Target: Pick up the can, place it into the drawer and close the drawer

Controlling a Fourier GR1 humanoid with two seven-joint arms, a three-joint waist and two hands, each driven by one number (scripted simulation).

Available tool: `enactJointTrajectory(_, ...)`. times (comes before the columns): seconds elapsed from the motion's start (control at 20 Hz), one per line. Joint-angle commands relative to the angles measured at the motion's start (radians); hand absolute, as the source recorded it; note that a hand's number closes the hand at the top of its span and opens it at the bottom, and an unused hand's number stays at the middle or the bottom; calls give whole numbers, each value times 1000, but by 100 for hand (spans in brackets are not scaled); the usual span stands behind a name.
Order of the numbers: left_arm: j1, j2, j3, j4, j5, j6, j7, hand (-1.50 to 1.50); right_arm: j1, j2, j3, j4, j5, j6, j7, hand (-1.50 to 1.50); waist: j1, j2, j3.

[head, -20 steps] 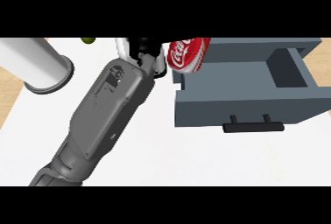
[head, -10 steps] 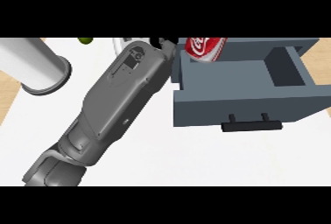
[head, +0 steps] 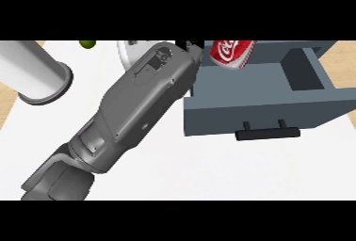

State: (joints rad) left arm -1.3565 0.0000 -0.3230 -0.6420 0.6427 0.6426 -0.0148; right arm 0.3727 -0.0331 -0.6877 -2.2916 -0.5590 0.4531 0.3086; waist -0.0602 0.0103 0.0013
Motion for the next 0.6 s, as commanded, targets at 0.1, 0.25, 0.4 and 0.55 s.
enactJointTrajectory(0.1, -6, 0, -63, 86, 101, 15, -84, 150, -12, 16, 27, -32, 18, -23, 28, -150, -10, 4, 0)
enactJointTrajectory(0.25, -42, 0, -117, 101, 149, 29, -41, 150, -12, 31, 40, -33, 30, -21, 7, -150, -17, 3, 1)
enactJointTrajectory(0.4, -19, 0, -183, 100, 184, 73, -62, 150, -12, -9, -9, -13, -16, -7, 10, -150, -29, 3, 1)
enactJointTrajectory(0.55, -43, 0, -230, 133, 202, 104, -69, 150, -40, 2, 33, 19, 33, 4, 3, -150, -44, 10, 2)
